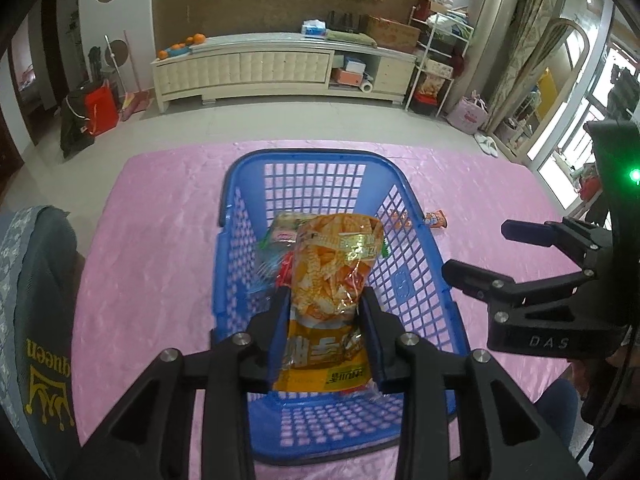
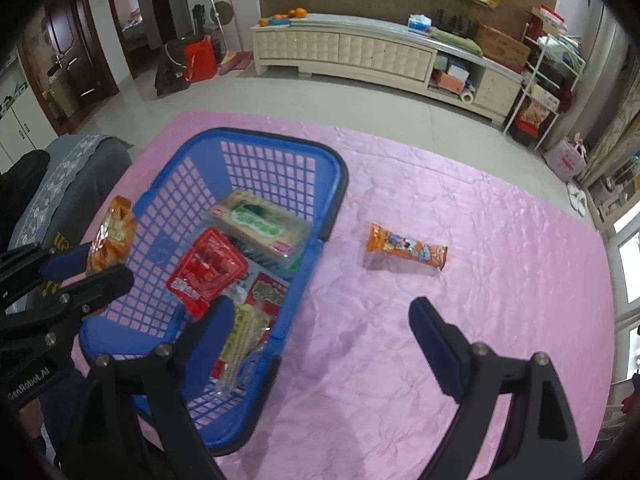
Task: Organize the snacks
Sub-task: 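Open both grippers to drop the chip bag and cracker pack into the basket, then reach the right gripper to the orange wafer stick and grasp it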
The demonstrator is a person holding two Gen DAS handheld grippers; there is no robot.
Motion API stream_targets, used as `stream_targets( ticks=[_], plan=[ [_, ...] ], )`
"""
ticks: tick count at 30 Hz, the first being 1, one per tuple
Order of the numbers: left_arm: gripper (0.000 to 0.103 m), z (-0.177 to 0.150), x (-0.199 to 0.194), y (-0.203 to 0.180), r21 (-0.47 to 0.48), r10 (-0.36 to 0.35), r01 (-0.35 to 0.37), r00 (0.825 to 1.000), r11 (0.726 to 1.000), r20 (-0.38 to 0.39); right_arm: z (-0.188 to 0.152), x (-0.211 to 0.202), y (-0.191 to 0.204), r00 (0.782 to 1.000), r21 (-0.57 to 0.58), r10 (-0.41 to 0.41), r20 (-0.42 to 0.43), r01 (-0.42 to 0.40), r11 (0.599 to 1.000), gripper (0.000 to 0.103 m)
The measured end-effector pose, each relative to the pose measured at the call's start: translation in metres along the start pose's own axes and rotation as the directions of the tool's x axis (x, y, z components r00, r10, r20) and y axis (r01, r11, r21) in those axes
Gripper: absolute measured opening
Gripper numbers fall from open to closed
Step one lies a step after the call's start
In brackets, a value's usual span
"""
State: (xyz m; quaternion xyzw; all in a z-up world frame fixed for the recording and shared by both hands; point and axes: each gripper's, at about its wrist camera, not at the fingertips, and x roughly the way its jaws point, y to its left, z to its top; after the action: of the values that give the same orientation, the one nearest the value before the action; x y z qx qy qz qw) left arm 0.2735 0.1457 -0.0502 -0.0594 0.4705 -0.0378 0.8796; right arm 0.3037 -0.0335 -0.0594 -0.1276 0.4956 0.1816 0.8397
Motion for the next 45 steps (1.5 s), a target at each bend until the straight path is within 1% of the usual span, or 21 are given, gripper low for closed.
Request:
stream_targets(
  ticks=[3, 5, 7, 9, 12, 18, 23, 29, 31, 35, 37, 40, 43, 45],
  plan=[
    [0.033, 0.006, 0.007, -0.003, 0.009, -0.007, 0.007, 1.000, 1.000, -0.011, 0.000, 0.008, -0.008, 1.000, 0.016, 0.003, -0.011, -0.003, 1.000, 0.091],
    [0.035, 0.009, 0.012, -0.005, 0.011, -0.001, 0.001, 1.000, 1.000, -0.018, 0.000, 0.010, -0.011, 1.000, 0.023, 0.005, -0.013, -0.005, 1.000, 0.091],
    [0.052, 0.009, 0.016, -0.008, 0.035, 0.025, -0.024, 0.999, 0.999, -0.028, -0.002, 0.010, -0.013, 1.000, 0.023, 0.005, -0.014, -0.004, 1.000, 0.091],
    [0.060, 0.008, 0.017, -0.012, 0.059, 0.059, -0.057, 0.998, 0.997, -0.030, -0.003, 0.008, -0.014, 1.000, 0.021, 0.003, -0.013, -0.003, 1.000, 0.091],
    [0.064, 0.003, 0.014, -0.009, 0.053, 0.051, -0.049, 0.998, 0.997, -0.046, -0.006, 0.002, -0.015, 1.000, 0.027, 0.003, -0.007, -0.003, 1.000, 0.091],
    [0.064, 0.001, -0.004, -0.001, 0.005, 0.050, -0.050, 0.997, 0.999, -0.056, -0.007, -0.017, -0.023, 1.000, 0.042, 0.014, 0.014, -0.014, 0.999, 0.091],
    [0.064, 0.007, -0.029, -0.011, -0.004, 0.060, -0.061, 0.997, 0.998, -0.038, -0.008, -0.046, -0.036, 0.999, 0.055, 0.021, 0.045, -0.023, 0.998, 0.091],
    [0.066, 0.015, -0.044, -0.022, -0.016, 0.079, -0.079, 0.996, 0.997, -0.039, -0.011, -0.064, -0.058, 0.999, 0.086, 0.014, 0.050, -0.019, 0.996, 0.091],
    [0.066, 0.019, -0.043, -0.025, -0.019, 0.100, -0.101, 0.994, 0.995, -0.051, -0.010, -0.065, -0.064, 0.999, 0.083, 0.001, 0.046, -0.004, 0.996, 0.091],
    [0.066, 0.028, -0.034, -0.026, -0.039, 0.087, -0.090, 0.994, 0.995, -0.073, -0.005, -0.058, -0.073, 0.999, 0.061, -0.004, 0.036, 0.002, 0.998, 0.091],
    [0.066, 0.030, -0.027, -0.024, -0.052, 0.087, -0.092, 0.992, 0.994, -0.090, -0.001, -0.053, -0.076, 0.999, 0.029, -0.004, 0.037, 0.002, 1.000, 0.091],
    [0.066, 0.036, -0.011, -0.020, -0.056, 0.124, -0.132, 0.984, 0.990, -0.125, 0.005, -0.047, -0.079, 0.999, -0.020, -0.014, 0.039, 0.015, 1.000, 0.091],
    [0.066, 0.041, 0.005, -0.015, -0.076, 0.131, -0.144, 0.979, 0.987, -0.157, 0.013, -0.031, -0.086, 1.000, -0.063, -0.024, 0.016, 0.025, 0.998, 0.091],
    [0.066, 0.044, 0.016, -0.010, -0.096, 0.126, -0.145, 0.976, 0.985, -0.179, 0.019, -0.019, -0.093, 1.000, -0.073, -0.030, 0.000, 0.030, 0.997, 0.091]
  ],
)
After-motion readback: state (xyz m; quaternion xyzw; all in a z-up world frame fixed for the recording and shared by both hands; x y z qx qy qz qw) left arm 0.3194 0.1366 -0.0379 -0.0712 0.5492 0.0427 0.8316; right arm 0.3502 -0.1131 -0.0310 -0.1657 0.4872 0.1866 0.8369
